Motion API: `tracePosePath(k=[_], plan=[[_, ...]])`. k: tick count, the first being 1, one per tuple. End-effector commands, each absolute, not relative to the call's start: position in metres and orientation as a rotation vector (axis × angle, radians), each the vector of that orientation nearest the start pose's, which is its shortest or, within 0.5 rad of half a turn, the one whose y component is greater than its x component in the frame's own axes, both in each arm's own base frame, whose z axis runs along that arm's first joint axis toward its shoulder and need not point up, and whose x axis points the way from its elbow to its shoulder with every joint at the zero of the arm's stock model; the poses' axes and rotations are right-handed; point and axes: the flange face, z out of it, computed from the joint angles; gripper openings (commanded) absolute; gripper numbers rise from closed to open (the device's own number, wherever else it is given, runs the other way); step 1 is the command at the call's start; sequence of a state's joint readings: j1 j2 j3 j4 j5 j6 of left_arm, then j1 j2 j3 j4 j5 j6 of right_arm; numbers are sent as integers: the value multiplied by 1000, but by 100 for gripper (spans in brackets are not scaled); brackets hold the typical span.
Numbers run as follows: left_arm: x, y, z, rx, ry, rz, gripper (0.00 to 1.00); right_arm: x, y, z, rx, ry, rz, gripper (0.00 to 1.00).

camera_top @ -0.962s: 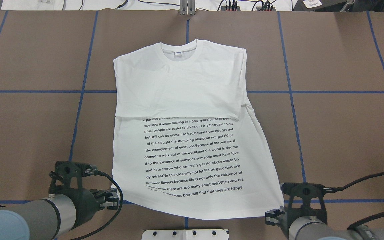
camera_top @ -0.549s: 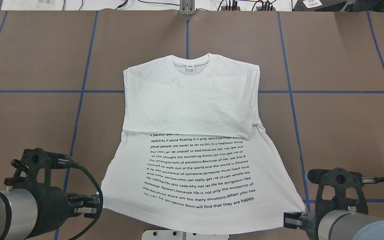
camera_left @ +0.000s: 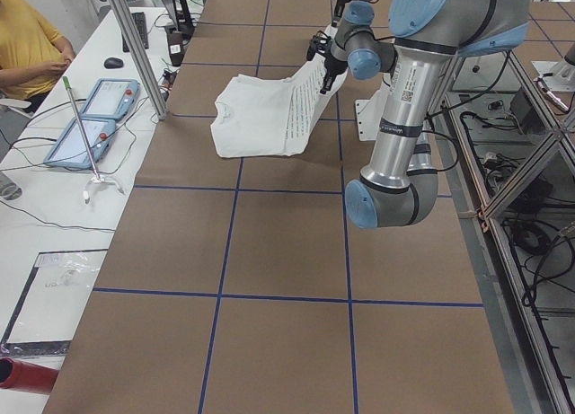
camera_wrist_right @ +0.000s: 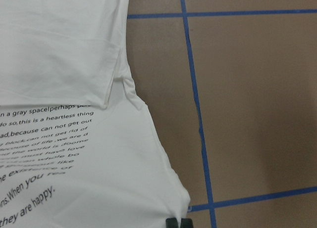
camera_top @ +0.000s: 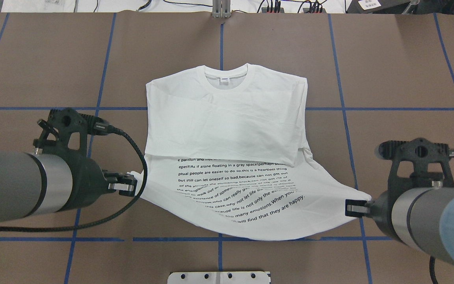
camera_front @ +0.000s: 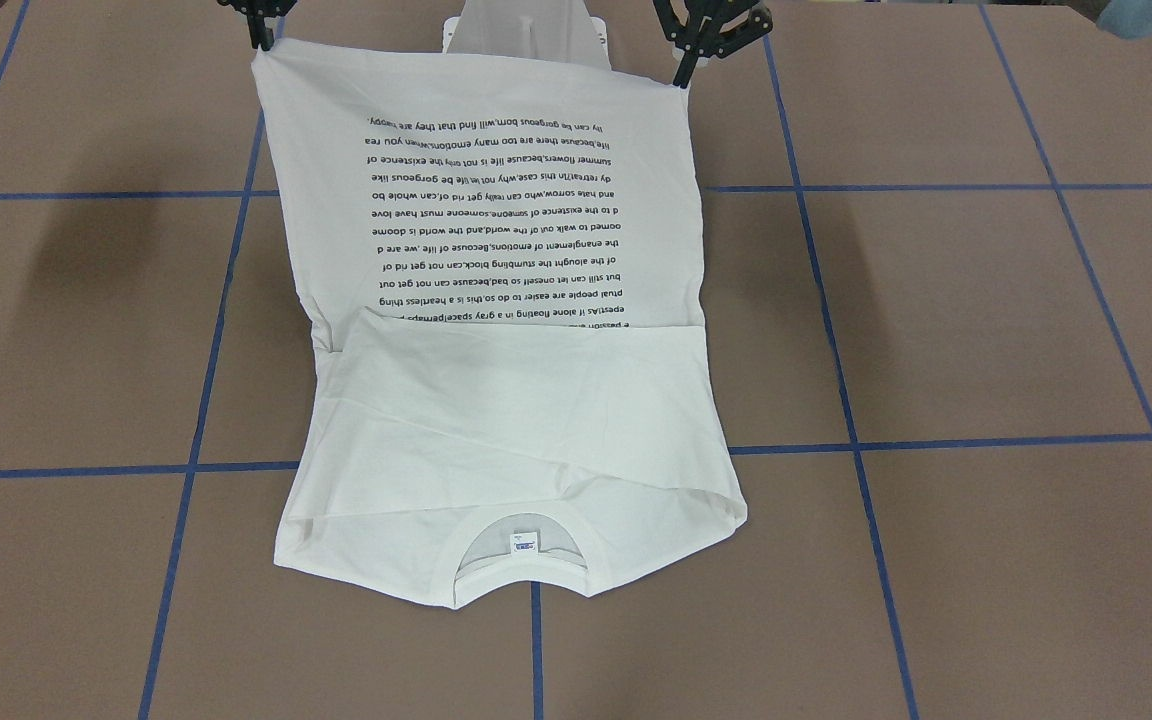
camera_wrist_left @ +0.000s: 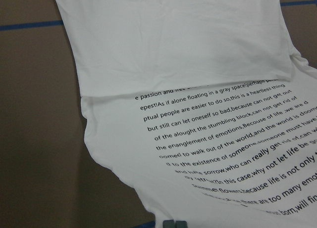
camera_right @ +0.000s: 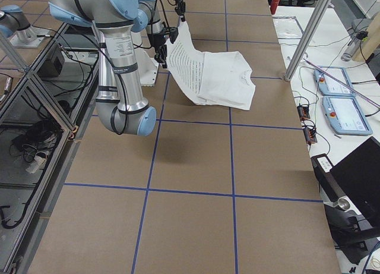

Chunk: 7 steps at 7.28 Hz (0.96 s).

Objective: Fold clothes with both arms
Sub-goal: 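Lift the hem with both grippers and fold it toward the collar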

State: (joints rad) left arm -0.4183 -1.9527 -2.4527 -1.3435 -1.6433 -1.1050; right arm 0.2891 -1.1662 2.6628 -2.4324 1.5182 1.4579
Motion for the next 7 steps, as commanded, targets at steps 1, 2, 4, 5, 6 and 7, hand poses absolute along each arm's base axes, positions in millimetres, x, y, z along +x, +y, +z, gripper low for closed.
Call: tracePosePath(k=[1,2,4,5,6,7], plan=[[326,-344,148,453,887,28,0,-282,-285,184,246,-548,217,0],[328,-375,150,476,843,13,0,-301,-315,193,258,-524,245,0],[333,-432,163,516,805,-40,0,-324,-378,213,311,-507,254,0],[344,-462,171,531,782,-56,0,-341,-398,223,329,-519,261,0],[352,-489,185,543,757,-58,0,-353,-415,226,339,-521,272,0],[366,-505,202,543,751,-61,0,-359,-429,228,342,-498,269,0]])
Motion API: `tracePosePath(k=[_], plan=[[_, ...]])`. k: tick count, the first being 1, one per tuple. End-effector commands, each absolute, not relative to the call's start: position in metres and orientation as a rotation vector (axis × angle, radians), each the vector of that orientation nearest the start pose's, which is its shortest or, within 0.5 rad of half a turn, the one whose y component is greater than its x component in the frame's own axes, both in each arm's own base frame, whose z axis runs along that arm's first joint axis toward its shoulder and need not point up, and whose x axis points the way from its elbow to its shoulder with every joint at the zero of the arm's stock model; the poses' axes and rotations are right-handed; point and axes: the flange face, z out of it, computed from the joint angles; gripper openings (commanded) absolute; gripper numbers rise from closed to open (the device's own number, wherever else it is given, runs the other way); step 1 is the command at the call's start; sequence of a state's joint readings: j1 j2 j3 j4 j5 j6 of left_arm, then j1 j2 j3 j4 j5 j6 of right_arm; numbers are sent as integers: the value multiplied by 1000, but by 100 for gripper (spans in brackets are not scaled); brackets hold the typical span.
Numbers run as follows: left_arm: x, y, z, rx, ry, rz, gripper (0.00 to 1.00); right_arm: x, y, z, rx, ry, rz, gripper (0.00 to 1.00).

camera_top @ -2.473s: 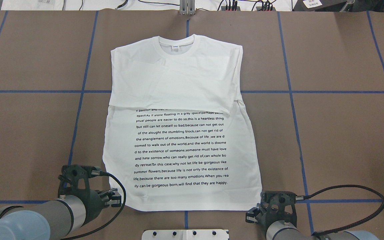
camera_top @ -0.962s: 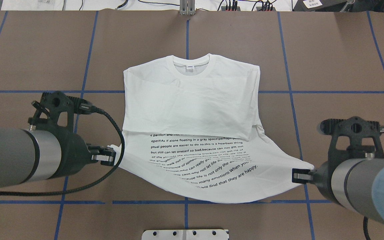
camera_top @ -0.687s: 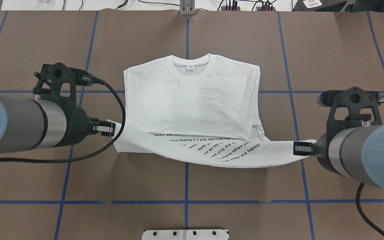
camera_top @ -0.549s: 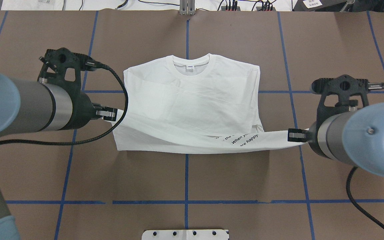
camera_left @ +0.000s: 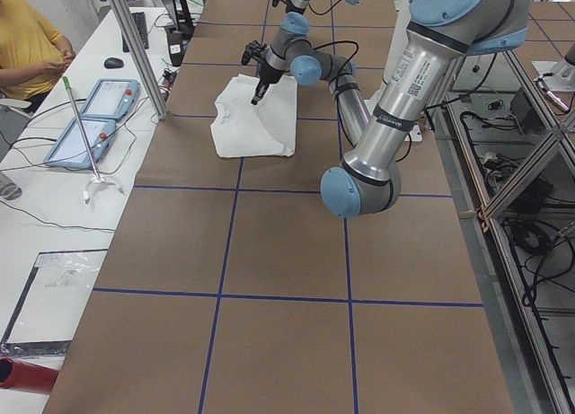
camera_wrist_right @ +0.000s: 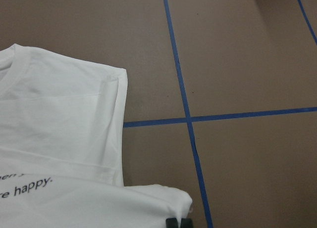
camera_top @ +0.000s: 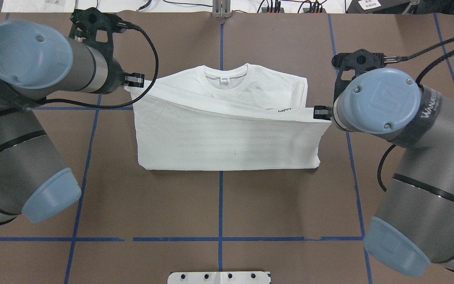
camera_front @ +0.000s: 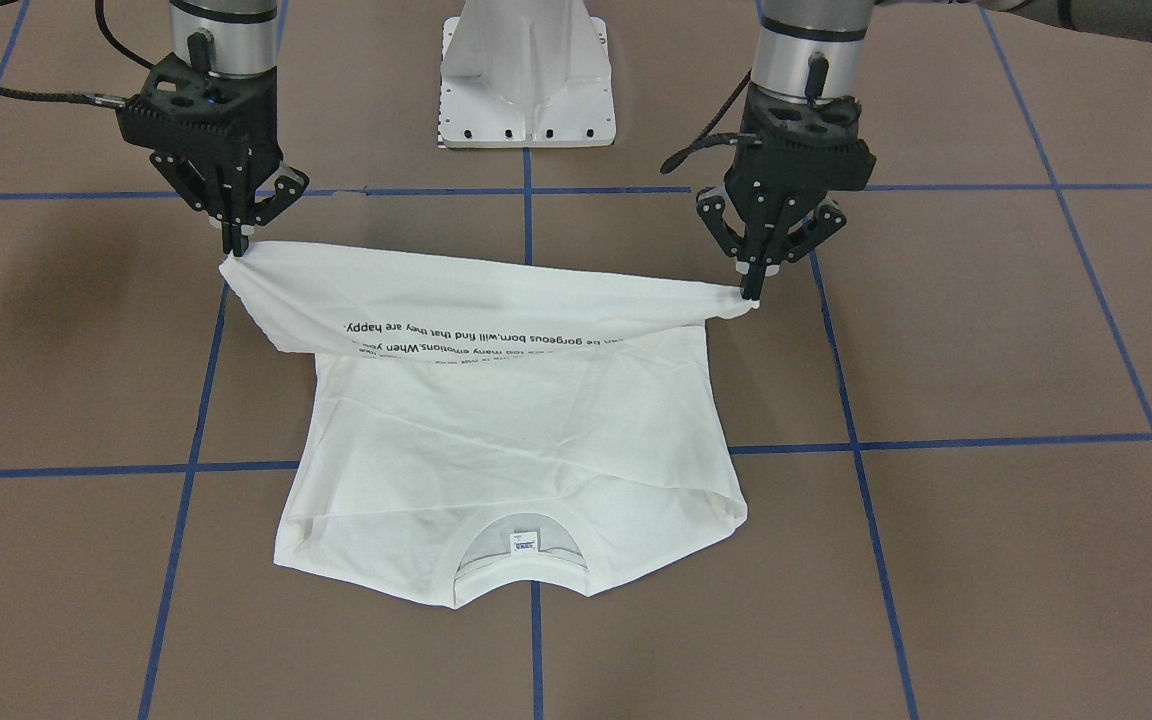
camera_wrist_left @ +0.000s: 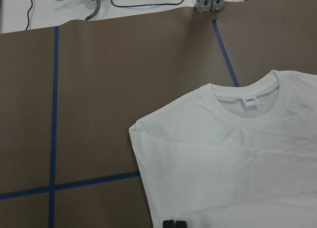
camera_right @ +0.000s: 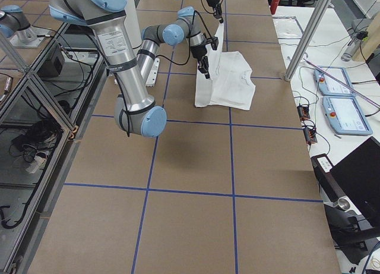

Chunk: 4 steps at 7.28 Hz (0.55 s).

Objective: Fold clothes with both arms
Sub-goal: 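Lift the hem with both grippers and fold it toward the collar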

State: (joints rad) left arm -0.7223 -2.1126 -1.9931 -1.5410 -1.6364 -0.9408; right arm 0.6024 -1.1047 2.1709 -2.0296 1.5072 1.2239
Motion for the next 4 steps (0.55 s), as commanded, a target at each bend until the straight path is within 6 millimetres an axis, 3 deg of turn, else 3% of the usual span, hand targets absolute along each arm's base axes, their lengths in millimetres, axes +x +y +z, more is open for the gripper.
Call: tracePosePath(k=[1,3,4], plan=[[377,-515,214,544,750,-61,0,-355,-443,227,350,-484,270,0],[395,-531,236,547,756,-65,0,-368,-487,225,357,-428,243,0],[404,-541,243,557,755,-69,0,-392,-519,233,387,-463,258,0]])
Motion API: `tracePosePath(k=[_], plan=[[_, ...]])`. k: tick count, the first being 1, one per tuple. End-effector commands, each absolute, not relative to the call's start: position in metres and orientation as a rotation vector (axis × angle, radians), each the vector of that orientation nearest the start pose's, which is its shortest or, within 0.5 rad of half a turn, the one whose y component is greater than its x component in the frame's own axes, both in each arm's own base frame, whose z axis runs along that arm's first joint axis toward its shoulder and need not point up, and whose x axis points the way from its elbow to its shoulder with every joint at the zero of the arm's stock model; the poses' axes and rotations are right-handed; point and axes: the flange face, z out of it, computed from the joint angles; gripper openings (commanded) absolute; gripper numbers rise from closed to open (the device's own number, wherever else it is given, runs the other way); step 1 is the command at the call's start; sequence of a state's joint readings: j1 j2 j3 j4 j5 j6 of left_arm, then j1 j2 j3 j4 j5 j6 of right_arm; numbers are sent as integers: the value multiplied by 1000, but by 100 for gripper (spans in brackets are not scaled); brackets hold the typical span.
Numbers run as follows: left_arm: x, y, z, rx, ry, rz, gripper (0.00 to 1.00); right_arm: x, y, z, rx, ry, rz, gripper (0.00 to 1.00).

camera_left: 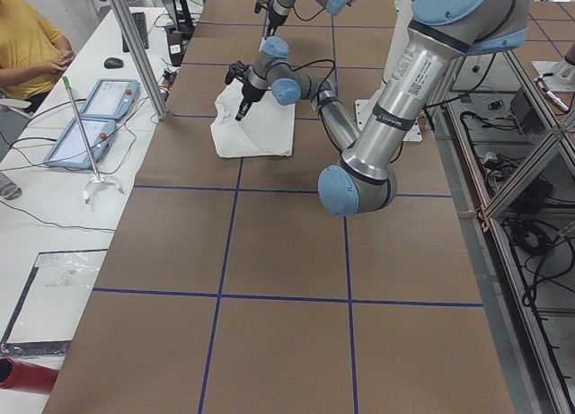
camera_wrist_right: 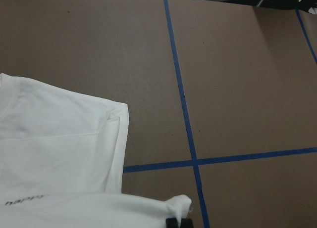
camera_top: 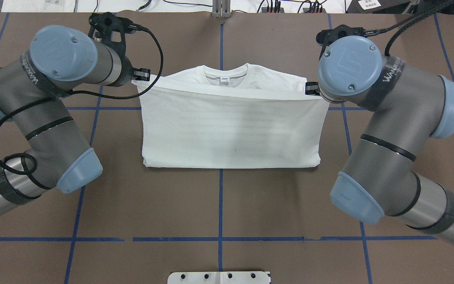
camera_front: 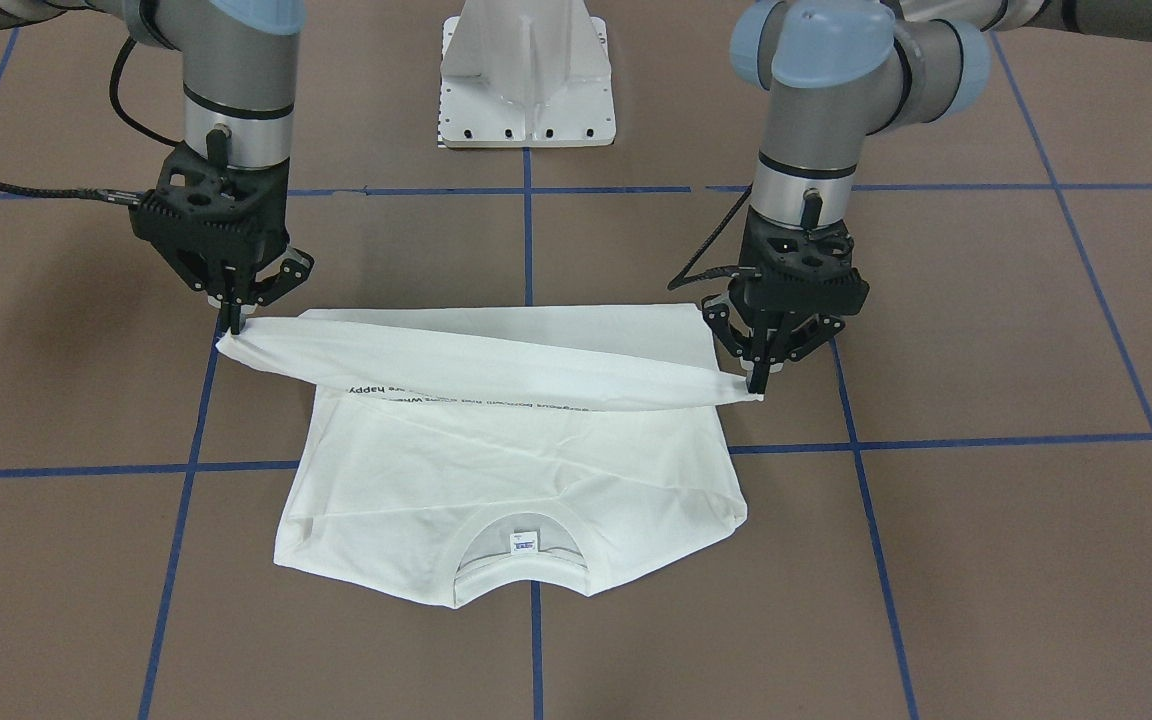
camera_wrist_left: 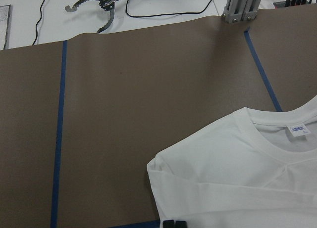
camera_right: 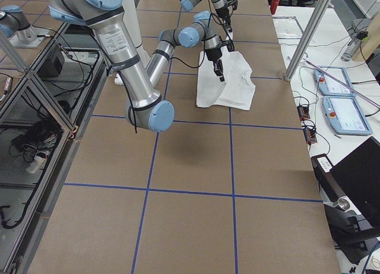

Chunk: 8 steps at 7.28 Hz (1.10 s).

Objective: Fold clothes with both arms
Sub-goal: 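Lay the hem near the collar and open both grippers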

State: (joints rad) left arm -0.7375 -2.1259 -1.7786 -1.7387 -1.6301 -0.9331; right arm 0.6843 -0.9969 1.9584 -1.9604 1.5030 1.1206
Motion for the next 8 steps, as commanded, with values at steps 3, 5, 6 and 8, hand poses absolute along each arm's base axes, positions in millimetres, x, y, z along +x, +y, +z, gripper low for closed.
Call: tracePosePath(k=[3,5,6,8], plan=[[447,-583,276,588,739,-91,0,-447,-589,287,422,-468,278,0],[463,-603,304,605,681,-106,0,-458,-597,307,417,-462,273,0],[467,-605,310,610,688,-105,0,-457,-598,306,421,-464,268,0],[470,-604,310,611,694,-102,2,-458,-597,302,427,-483,277,4]])
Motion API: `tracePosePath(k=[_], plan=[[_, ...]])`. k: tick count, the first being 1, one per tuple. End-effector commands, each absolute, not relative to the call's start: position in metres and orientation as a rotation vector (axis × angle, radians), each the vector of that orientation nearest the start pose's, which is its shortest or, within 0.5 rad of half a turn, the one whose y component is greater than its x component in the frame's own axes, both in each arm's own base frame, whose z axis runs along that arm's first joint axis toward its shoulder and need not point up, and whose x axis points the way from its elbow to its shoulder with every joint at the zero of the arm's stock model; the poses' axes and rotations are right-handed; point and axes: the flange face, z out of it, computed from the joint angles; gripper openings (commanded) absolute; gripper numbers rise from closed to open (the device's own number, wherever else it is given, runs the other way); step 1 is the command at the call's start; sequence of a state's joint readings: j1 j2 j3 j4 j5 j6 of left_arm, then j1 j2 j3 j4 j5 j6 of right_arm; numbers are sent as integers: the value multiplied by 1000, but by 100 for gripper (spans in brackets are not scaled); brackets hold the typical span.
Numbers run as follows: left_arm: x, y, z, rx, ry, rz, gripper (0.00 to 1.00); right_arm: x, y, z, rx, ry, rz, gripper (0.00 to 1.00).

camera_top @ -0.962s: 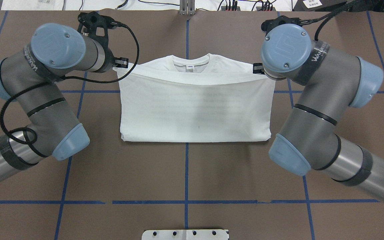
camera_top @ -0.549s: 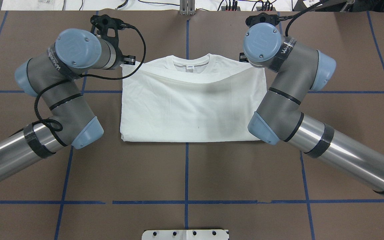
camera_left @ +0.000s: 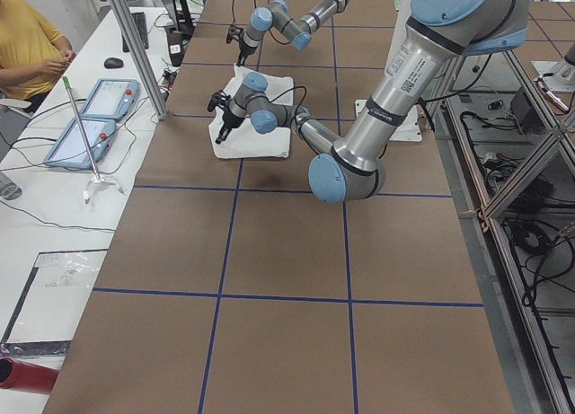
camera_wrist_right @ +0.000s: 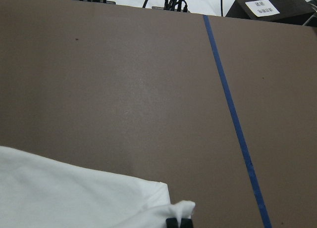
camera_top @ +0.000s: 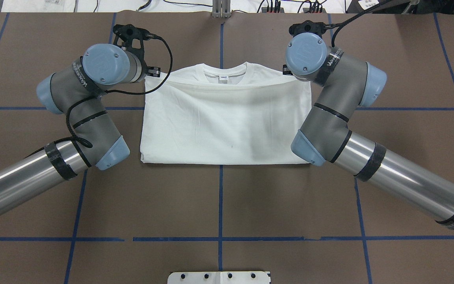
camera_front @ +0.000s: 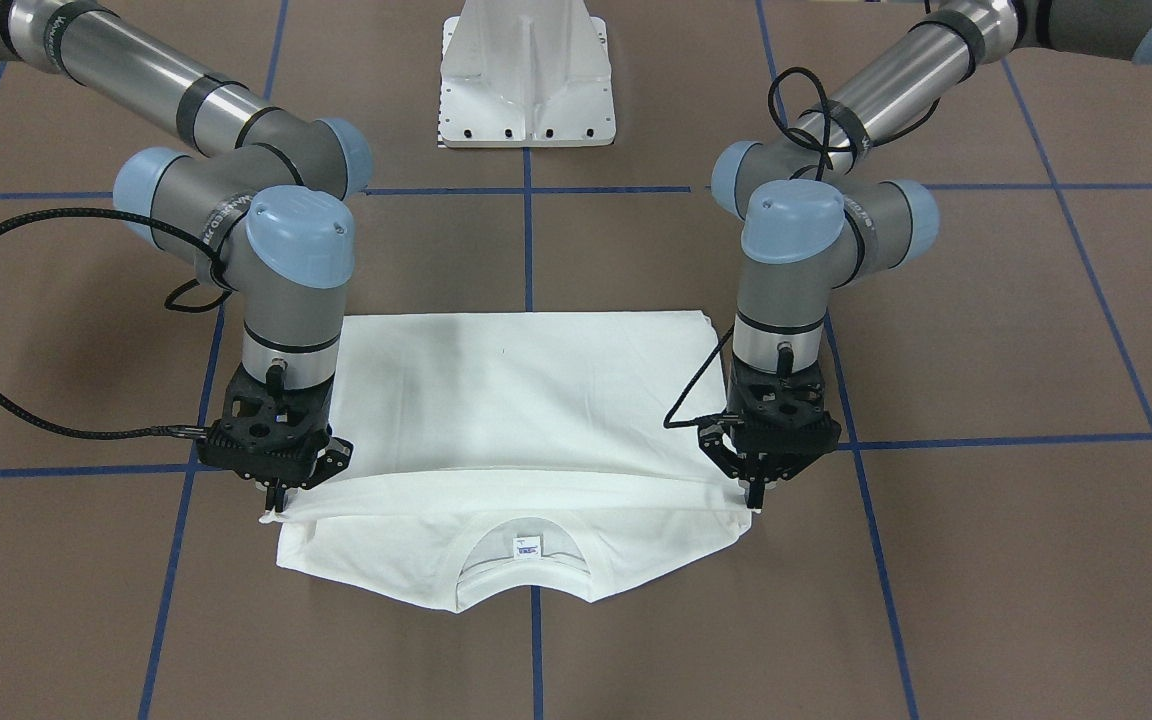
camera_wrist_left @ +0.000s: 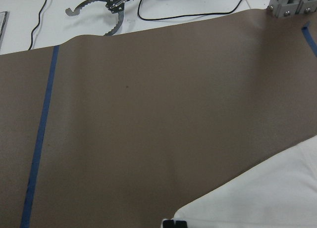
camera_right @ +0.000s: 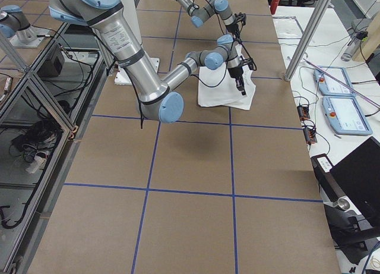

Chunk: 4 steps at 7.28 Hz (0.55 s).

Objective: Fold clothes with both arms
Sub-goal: 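Lay the hem near the collar and open both grippers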

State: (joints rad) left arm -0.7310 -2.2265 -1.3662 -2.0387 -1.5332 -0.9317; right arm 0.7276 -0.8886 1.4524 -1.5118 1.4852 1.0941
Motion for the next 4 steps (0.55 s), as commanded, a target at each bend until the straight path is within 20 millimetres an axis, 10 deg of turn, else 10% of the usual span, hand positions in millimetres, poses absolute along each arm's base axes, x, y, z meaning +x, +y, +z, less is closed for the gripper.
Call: tracePosePath(k=[1,4], plan=[[469,-602,315,612,697,-97,99,-458,-598,301,432,-493,282,99],[427,-543,289,587,895,-13,100,-422,-600,285,331,-617,217,100]])
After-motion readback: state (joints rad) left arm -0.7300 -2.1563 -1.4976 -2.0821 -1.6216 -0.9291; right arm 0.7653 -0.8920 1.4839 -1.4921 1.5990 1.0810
